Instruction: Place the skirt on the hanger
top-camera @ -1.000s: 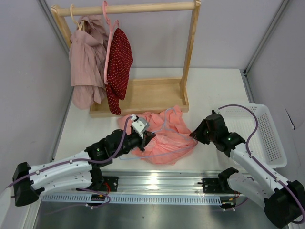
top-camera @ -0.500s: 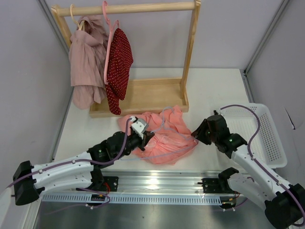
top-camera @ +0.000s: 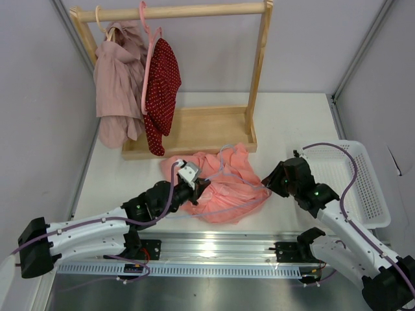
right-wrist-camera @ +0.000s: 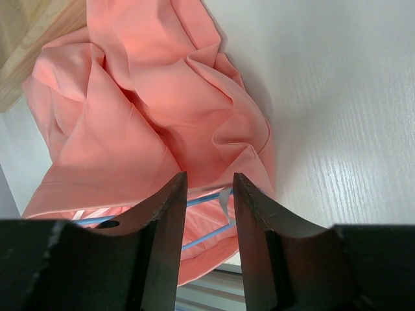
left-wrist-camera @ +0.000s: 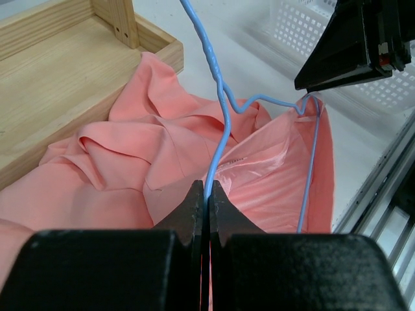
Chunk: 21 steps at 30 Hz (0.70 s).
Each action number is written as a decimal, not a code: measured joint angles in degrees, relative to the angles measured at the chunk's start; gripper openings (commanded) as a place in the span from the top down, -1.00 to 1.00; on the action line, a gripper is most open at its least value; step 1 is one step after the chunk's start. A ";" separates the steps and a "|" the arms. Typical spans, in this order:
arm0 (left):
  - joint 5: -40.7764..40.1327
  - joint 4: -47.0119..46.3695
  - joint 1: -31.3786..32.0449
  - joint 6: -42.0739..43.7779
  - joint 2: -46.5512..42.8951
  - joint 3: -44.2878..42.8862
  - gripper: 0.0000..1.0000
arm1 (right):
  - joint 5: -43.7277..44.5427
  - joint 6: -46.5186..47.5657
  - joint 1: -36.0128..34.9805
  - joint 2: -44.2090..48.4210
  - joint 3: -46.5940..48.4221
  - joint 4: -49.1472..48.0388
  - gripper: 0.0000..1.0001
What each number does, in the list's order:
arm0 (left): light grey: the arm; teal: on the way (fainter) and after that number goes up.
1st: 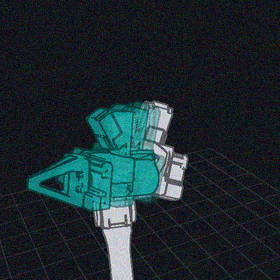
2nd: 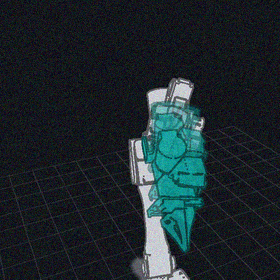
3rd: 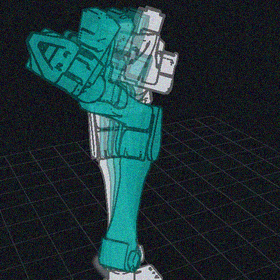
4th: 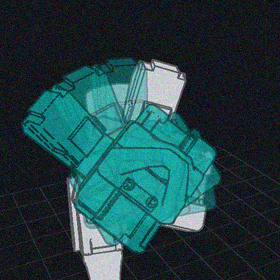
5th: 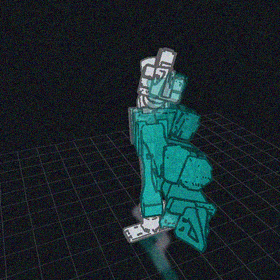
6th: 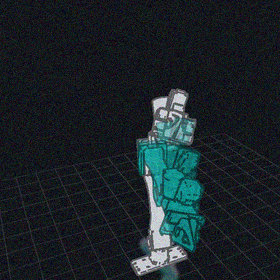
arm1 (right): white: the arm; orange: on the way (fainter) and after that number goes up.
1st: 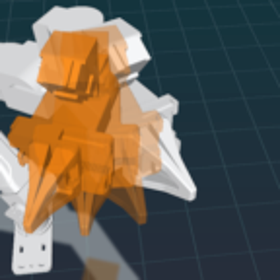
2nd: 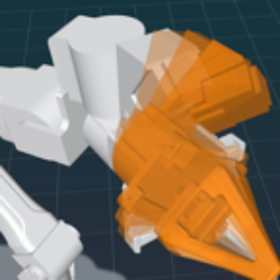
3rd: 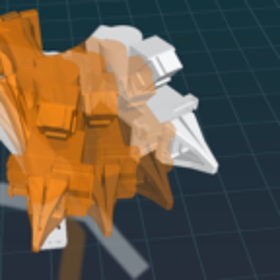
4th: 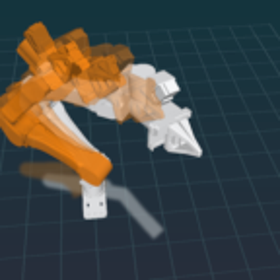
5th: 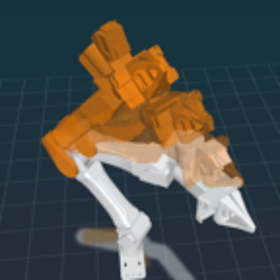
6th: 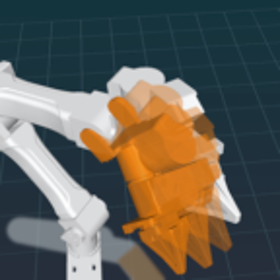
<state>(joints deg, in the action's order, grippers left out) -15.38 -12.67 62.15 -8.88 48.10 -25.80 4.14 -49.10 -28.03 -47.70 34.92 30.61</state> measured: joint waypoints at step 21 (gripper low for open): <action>-5.46 -19.91 -0.09 -3.26 5.49 4.28 1.00 | 0.39 -1.07 -0.90 0.46 -0.20 4.31 0.14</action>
<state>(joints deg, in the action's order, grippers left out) -20.84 -32.58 62.06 -12.14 53.58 -21.52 4.54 -50.17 -28.93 -47.24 34.72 34.92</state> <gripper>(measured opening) 0.026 0.429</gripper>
